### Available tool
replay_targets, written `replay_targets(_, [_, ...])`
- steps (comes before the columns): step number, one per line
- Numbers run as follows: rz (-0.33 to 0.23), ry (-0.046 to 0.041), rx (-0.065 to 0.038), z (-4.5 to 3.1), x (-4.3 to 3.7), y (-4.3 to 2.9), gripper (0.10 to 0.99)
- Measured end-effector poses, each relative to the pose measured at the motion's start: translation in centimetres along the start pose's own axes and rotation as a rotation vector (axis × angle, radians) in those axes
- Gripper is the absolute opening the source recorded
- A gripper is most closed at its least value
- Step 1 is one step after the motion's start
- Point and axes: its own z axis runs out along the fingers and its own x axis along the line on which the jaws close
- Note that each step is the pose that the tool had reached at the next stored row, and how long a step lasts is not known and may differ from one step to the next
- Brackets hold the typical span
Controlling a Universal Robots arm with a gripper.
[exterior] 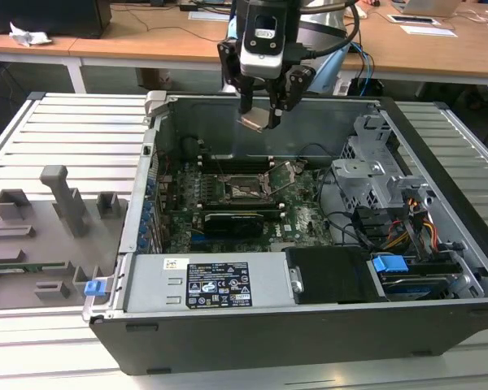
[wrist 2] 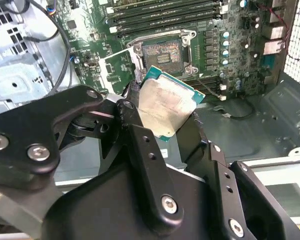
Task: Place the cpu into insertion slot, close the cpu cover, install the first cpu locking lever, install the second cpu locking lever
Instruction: 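Place the cpu into insertion slot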
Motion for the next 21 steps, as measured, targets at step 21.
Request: replay_targets(21, [0.306,-0.0178,0.003,1.00,-0.02,-0.09,0.537])
